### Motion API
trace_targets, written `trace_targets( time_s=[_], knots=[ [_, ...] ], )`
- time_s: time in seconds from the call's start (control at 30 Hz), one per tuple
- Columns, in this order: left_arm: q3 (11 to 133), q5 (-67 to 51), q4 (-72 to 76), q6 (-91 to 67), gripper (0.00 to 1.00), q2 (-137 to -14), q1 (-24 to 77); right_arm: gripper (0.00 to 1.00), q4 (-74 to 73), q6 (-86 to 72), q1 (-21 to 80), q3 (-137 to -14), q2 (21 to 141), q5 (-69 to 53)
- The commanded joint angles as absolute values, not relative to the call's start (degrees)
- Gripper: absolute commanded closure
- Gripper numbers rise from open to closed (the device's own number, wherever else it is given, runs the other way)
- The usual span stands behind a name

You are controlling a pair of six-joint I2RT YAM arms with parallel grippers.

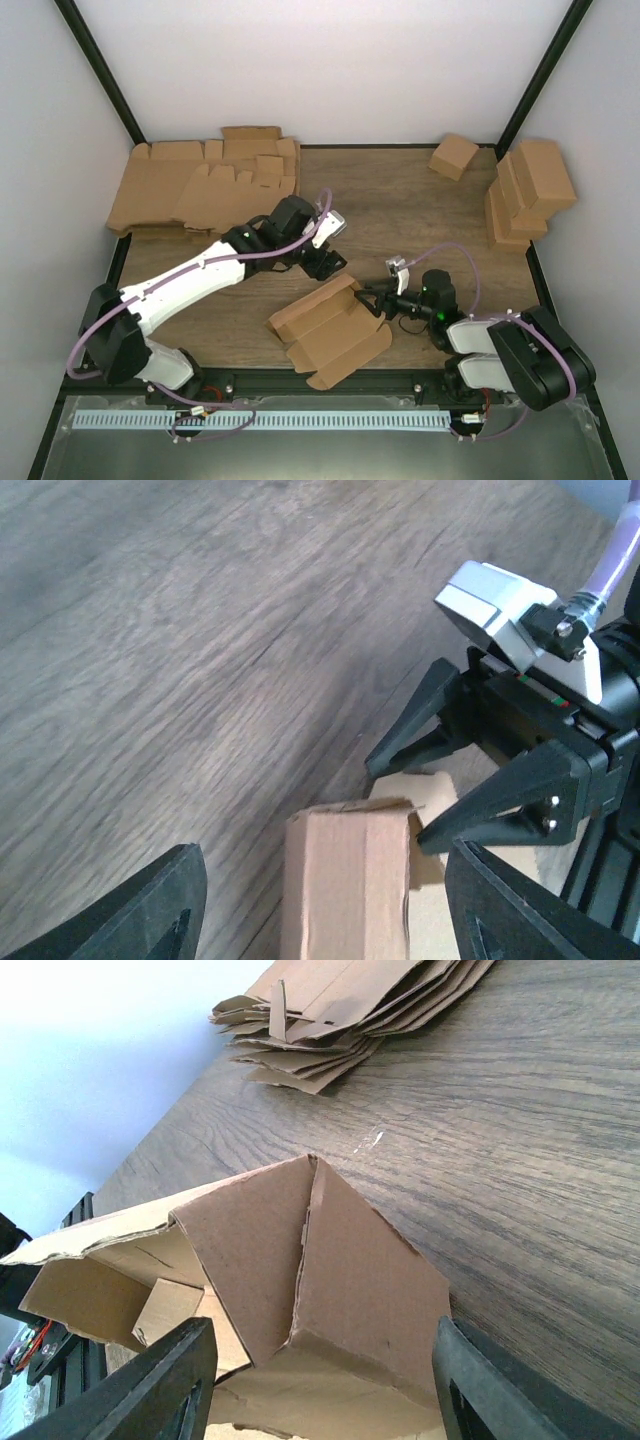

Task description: Fold the paper box

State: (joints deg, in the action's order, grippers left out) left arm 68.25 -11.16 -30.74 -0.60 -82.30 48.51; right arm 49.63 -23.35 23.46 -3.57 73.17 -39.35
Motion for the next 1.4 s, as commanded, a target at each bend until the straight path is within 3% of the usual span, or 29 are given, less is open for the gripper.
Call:
trace_targets(
  time_s=[0.0,0.3,0.57,0.63,0.87,1.27,1.3,1.37],
  knots=[
    [67.47,-24.1,-25.39,-4.22,0.34,-86.98,46.4,0.38,47.23,-22.42,24.17,-4.57,70.8,-38.27],
    [66.9,-28.49,-21.05,-4.93,0.42,-92.69,45.61,0.35,42.16,-24.16,24.13,-3.73,63.9,-37.13],
    [65.38,-30.5,-19.42,-5.25,0.64,-94.15,45.51,0.36,41.73,-24.92,24.17,-3.1,62.04,-36.62],
    [64.91,-31.59,-18.81,-5.72,0.65,-94.16,45.52,0.37,42.2,-24.86,24.18,-3.19,62.93,-36.57],
    [63.11,-27.84,-18.92,-6.46,0.65,-90.91,43.68,0.36,38.58,-24.23,24.1,-5.77,62.38,-34.03],
    [59.18,-9.02,-21.25,-8.17,0.62,-82.32,37.38,0.35,18.0,-16.91,24.17,-20.79,65.03,-23.07],
    [58.53,-8.03,-20.83,-8.44,0.59,-81.14,37.31,0.35,17.77,-16.68,24.19,-21.44,65.42,-22.42],
    [57.85,-6.3,-20.57,-8.8,0.39,-79.55,37.07,0.34,17.88,-16.4,24.15,-22.51,66.25,-21.77]
  ],
)
